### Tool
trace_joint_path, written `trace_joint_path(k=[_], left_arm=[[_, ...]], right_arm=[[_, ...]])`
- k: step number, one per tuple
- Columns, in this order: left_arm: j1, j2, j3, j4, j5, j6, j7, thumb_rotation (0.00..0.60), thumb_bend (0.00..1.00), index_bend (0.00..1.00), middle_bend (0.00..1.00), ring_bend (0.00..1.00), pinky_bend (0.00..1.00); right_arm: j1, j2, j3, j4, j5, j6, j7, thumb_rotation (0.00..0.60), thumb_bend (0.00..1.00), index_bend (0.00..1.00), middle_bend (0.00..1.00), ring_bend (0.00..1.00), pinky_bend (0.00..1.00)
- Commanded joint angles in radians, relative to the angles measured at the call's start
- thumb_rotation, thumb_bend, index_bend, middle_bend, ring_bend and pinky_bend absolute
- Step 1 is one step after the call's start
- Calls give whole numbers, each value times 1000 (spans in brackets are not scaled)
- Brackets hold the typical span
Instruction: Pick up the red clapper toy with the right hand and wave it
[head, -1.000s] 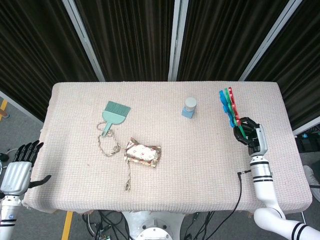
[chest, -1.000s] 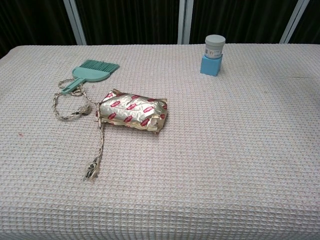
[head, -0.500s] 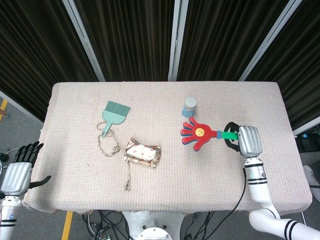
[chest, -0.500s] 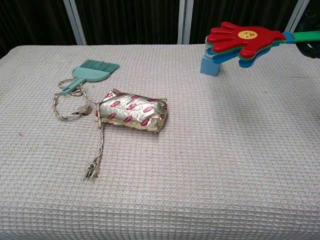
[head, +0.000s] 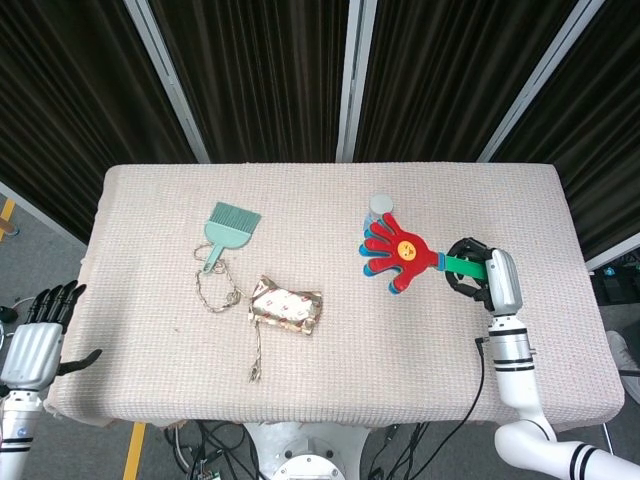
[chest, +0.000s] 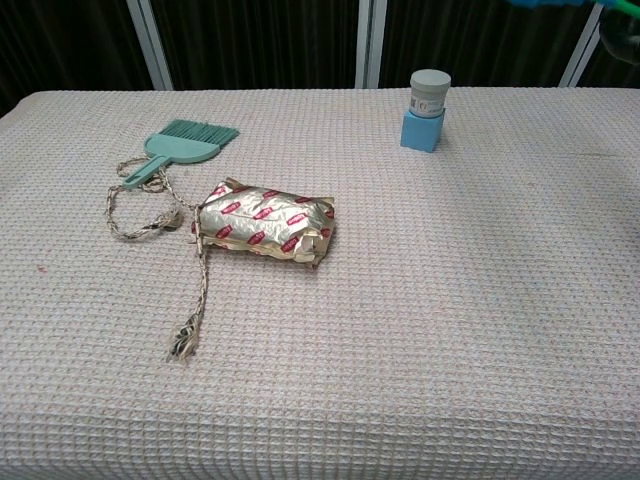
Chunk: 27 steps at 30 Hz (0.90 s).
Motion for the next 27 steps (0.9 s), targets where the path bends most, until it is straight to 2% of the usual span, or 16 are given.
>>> trace_joint_path(k=[1, 3, 7, 9, 13, 16, 22, 25, 27], left_arm=[[0, 1, 0, -1, 0, 0, 0, 600, 132, 43, 18, 0, 63], [1, 2, 1, -1, -1, -1, -1, 600, 132, 43, 18, 0, 62], [1, 2, 2, 0, -2, -3, -3, 600, 131, 42, 17, 0, 62], [2, 1, 3, 2, -3, -5, -5, 600, 132, 43, 18, 0, 62], [2, -3, 6, 10, -9, -14, -9, 600, 131, 43, 17, 0, 63], [2, -8, 6, 15, -10, -15, -13, 600, 132, 43, 17, 0, 62], [1, -7, 5, 15, -9, -15, -11, 600, 132, 43, 17, 0, 63], [2, -4, 4, 13, -12, -14, -13, 600, 132, 42, 18, 0, 63], [4, -5, 5, 13, -11, -12, -13, 600, 131, 43, 17, 0, 62]], right_arm=[[-14, 44, 28, -54, 52, -87, 220, 600, 768, 982, 800, 934, 1000], [-5, 48, 20, -39, 50, -103, 201, 600, 768, 982, 800, 934, 1000], [14, 32, -20, 10, 26, -105, 59, 600, 766, 983, 807, 948, 1000], [32, 33, -53, 44, -5, -104, -94, 600, 770, 987, 818, 962, 1000], [70, 35, -119, 117, -81, -78, -519, 600, 771, 999, 828, 969, 1000], [76, 41, -136, 97, -62, -89, -670, 600, 767, 1000, 835, 969, 1000], [84, 44, -143, 90, -30, -98, -787, 600, 764, 1000, 839, 969, 1000], [85, 46, -138, 80, -16, -103, -770, 600, 763, 1000, 839, 968, 1000], [79, 45, -126, 65, -18, -93, -689, 600, 762, 1000, 839, 968, 1000]])
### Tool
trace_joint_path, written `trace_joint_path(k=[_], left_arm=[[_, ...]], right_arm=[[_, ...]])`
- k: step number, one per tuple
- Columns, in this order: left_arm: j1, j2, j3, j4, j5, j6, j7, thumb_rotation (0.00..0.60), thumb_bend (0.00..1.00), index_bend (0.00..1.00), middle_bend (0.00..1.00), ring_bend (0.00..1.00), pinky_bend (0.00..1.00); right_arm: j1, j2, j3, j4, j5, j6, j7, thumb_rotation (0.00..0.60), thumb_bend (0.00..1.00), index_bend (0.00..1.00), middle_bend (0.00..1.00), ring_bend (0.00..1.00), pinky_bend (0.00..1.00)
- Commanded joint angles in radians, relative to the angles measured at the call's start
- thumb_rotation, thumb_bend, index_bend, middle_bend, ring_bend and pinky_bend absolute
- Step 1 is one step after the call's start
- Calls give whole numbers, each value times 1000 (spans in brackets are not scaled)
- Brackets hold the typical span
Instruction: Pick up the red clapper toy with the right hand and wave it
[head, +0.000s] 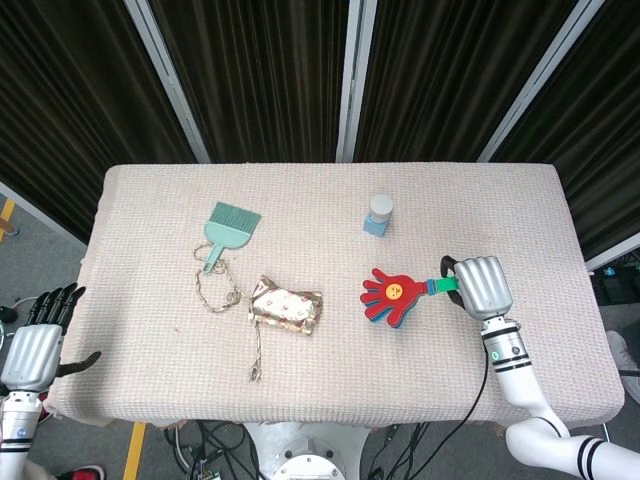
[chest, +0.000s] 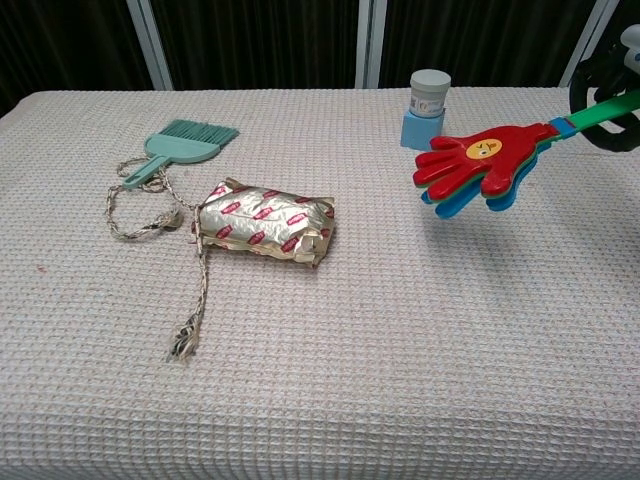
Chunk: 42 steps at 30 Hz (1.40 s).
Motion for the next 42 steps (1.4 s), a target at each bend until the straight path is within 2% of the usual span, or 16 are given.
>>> trace_joint_path(k=[1, 6, 13, 15, 20, 23, 25, 34, 42], left_arm=[[1, -1, 1, 1, 0, 1, 0, 600, 131, 43, 17, 0, 62], [0, -4, 0, 3, 0, -1, 0, 600, 131, 42, 18, 0, 62], [0, -5, -1, 8, -2, -2, -4, 600, 132, 43, 18, 0, 63], [0, -6, 0, 8, -2, -3, -4, 600, 132, 43, 18, 0, 63], [0, -5, 0, 9, -4, -6, -6, 600, 131, 43, 17, 0, 62], [2, -7, 1, 11, -3, -4, -6, 600, 131, 43, 18, 0, 62], [2, -8, 2, 13, -3, -4, -7, 600, 132, 43, 17, 0, 62], [5, -13, 4, 22, -4, -6, -16, 600, 131, 43, 17, 0, 62], [1, -12, 2, 27, -9, -15, -20, 600, 131, 43, 18, 0, 63]], right_arm=[[-1, 1, 9, -19, -1, 16, 157, 600, 762, 1000, 839, 968, 1000], [-24, -39, 55, 9, -35, 111, 390, 600, 760, 1000, 839, 969, 1000], [-36, -144, 86, 129, -94, 253, 576, 600, 755, 1000, 839, 969, 1000], [-30, -165, 82, 179, -109, 269, 555, 600, 755, 1000, 839, 969, 1000], [-9, -178, 25, 267, -142, 222, 402, 600, 754, 1000, 839, 969, 1000], [0, -171, 0, 276, -136, 177, 292, 600, 757, 1000, 839, 969, 1000], [0, -166, -5, 255, -116, 148, 263, 600, 757, 1000, 839, 969, 1000], [-11, -139, 26, 141, 20, 42, 331, 600, 732, 1000, 837, 969, 1000], [-8, -202, 27, 237, 78, 3, 346, 600, 620, 1000, 796, 946, 1000]])
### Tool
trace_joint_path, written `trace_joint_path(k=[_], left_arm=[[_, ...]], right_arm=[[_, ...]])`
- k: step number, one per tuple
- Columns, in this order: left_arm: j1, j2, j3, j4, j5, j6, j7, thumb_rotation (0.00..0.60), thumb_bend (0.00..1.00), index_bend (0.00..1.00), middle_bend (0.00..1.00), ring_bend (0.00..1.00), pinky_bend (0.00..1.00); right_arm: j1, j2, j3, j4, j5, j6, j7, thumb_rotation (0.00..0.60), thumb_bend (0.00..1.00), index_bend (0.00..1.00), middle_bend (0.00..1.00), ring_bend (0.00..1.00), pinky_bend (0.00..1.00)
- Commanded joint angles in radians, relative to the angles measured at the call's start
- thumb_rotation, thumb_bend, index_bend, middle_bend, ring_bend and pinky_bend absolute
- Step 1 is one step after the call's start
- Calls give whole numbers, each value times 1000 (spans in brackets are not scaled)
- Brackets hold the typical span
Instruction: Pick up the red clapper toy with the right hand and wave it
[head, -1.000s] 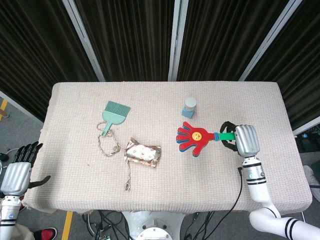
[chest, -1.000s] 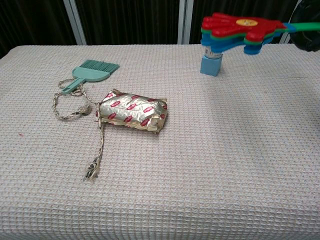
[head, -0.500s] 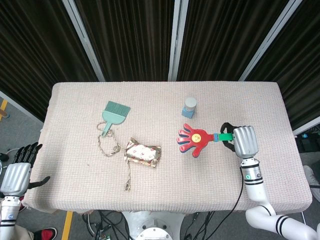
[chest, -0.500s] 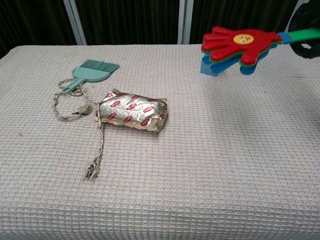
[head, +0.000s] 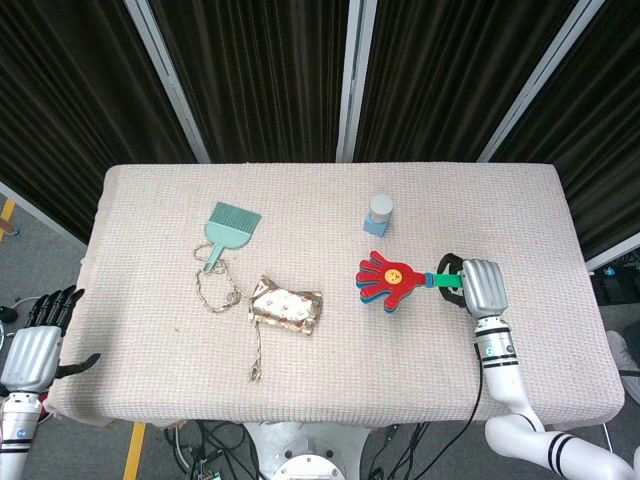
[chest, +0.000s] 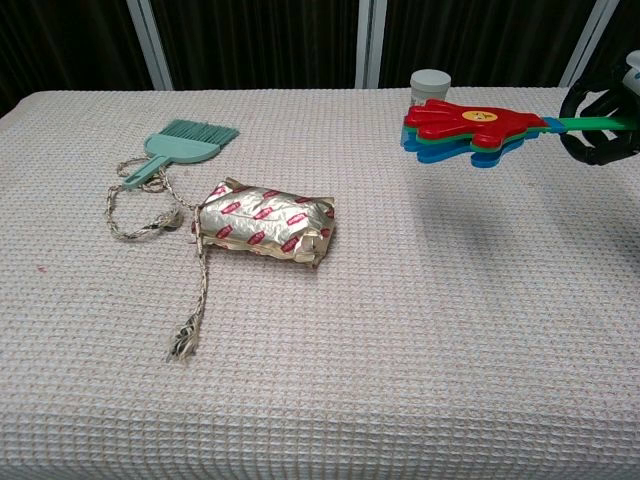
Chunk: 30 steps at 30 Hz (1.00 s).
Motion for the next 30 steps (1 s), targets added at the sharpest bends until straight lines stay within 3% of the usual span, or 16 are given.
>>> trace_joint_path(k=[1, 5, 8, 10, 12, 15, 17, 20, 30], left_arm=[[0, 1, 0, 0, -2, -2, 0, 600, 131, 43, 17, 0, 63], [-1, 0, 0, 1, -4, -5, -1, 600, 131, 42, 18, 0, 62], [0, -2, 0, 3, -4, -4, -2, 600, 131, 43, 17, 0, 62], [-1, -1, -1, 3, -4, -5, -2, 600, 132, 43, 18, 0, 63], [-1, 0, -1, 2, -4, -5, -2, 600, 131, 42, 18, 0, 62], [1, -1, 1, 1, -3, -4, -1, 600, 132, 43, 18, 0, 63], [1, -1, 1, 0, -2, -3, 0, 600, 131, 43, 17, 0, 63], [1, 1, 1, -2, -1, -2, 1, 600, 131, 43, 18, 0, 62], [1, 2, 0, -6, 2, 0, 2, 600, 132, 43, 17, 0, 63]], right_arm=[[5, -32, -7, 50, 15, -25, -6, 600, 611, 1000, 796, 944, 1000], [8, -47, -23, 82, 15, -45, -15, 600, 565, 988, 796, 930, 1000], [8, -32, -40, 76, 8, -78, 6, 600, 450, 866, 700, 798, 996], [10, -5, -55, 59, 1, -112, 20, 600, 371, 675, 534, 611, 914], [16, 31, -75, 36, 0, -158, 8, 600, 278, 376, 306, 375, 681], [20, 72, -93, -7, 12, -204, -21, 600, 185, 36, 40, 87, 339], [19, 88, -97, -31, 14, -212, -25, 600, 161, 0, 2, 16, 214], [10, 110, -101, -63, 3, -193, -27, 600, 120, 0, 0, 0, 30], [-47, 275, -131, -216, 24, -170, -59, 600, 101, 0, 0, 0, 0]])
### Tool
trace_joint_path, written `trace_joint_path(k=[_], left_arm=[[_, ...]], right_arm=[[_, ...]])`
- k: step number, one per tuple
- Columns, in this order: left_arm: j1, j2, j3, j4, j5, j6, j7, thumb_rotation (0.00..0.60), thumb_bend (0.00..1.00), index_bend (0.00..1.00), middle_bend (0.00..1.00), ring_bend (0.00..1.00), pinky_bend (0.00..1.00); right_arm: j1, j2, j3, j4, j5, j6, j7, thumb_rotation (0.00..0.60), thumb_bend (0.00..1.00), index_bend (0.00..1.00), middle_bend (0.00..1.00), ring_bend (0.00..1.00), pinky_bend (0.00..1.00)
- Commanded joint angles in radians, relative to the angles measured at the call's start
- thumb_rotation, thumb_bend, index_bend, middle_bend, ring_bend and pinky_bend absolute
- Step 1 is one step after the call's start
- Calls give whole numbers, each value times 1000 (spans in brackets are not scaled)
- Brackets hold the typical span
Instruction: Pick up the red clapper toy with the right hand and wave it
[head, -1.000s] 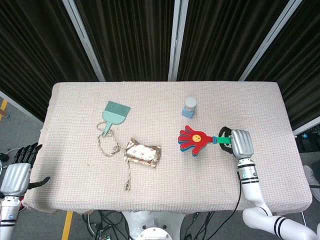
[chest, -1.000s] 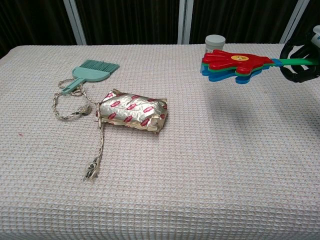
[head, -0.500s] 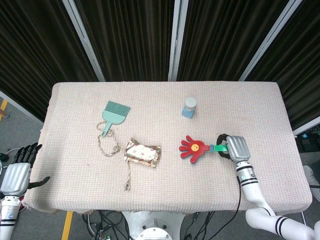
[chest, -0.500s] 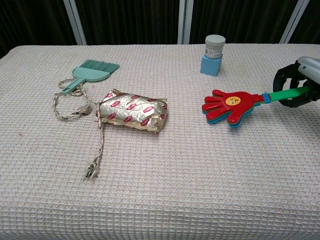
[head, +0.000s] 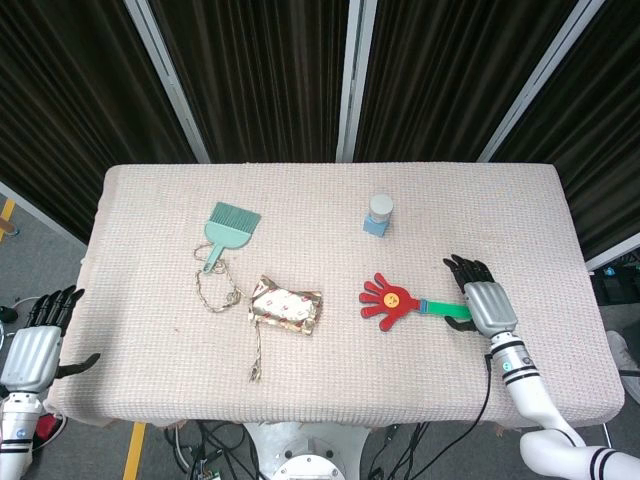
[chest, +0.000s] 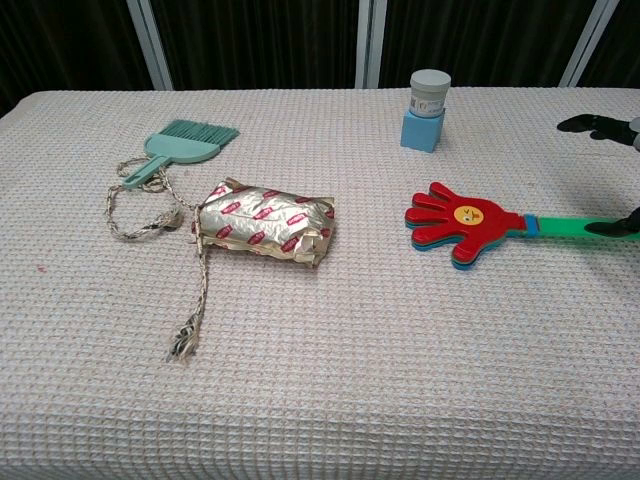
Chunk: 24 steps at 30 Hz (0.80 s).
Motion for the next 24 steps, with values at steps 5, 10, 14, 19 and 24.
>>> trace_joint_path(k=[5, 10, 14, 19, 24], left_arm=[[-2, 5, -4, -13, 2, 5, 11, 600, 132, 42, 17, 0, 62], [-3, 17, -10, -40, 7, 18, 31, 600, 131, 43, 17, 0, 62], [-3, 29, -13, -49, 5, 21, 42, 600, 132, 43, 18, 0, 62], [-1, 35, -15, -53, 3, 26, 45, 600, 131, 43, 17, 0, 62], [2, 24, -17, -48, 7, 38, 42, 600, 132, 43, 17, 0, 62]], right_arm=[[-64, 124, -26, -82, 13, 32, 32, 600, 101, 0, 0, 0, 0], [-125, 123, -51, -43, -109, 169, 108, 600, 117, 0, 0, 0, 0], [-193, 67, -74, 62, -197, 331, 109, 600, 134, 0, 0, 0, 0], [-267, 2, -90, 190, -235, 464, 99, 600, 135, 0, 0, 0, 0], [-298, -25, -82, 252, -206, 473, 109, 600, 138, 0, 0, 0, 0]])
